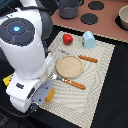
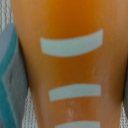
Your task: Interact with the objects in diverse but meaningful ways.
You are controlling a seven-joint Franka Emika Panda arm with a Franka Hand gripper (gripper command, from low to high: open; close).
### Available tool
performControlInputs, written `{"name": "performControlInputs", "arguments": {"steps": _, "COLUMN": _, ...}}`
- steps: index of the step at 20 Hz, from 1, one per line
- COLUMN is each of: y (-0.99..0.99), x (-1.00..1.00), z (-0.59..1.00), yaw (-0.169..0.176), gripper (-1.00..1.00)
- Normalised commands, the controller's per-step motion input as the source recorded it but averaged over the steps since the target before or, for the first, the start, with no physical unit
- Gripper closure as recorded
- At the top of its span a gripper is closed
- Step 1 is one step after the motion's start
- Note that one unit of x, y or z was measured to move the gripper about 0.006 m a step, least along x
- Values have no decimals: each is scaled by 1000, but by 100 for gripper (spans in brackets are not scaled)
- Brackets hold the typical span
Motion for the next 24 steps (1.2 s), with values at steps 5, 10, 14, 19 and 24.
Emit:
{"name": "performControlInputs", "arguments": {"steps": 5, "y": 147, "x": 588, "z": 838, "yaw": 0, "gripper": 100}}
{"name": "performControlInputs", "arguments": {"steps": 10, "y": 435, "x": 830, "z": 1000, "yaw": 0, "gripper": 100}}
{"name": "performControlInputs", "arguments": {"steps": 14, "y": 554, "x": 734, "z": 918, "yaw": 0, "gripper": 100}}
{"name": "performControlInputs", "arguments": {"steps": 19, "y": 775, "x": 517, "z": 138, "yaw": 6, "gripper": 100}}
{"name": "performControlInputs", "arguments": {"steps": 24, "y": 903, "x": 312, "z": -3, "yaw": 20, "gripper": 100}}
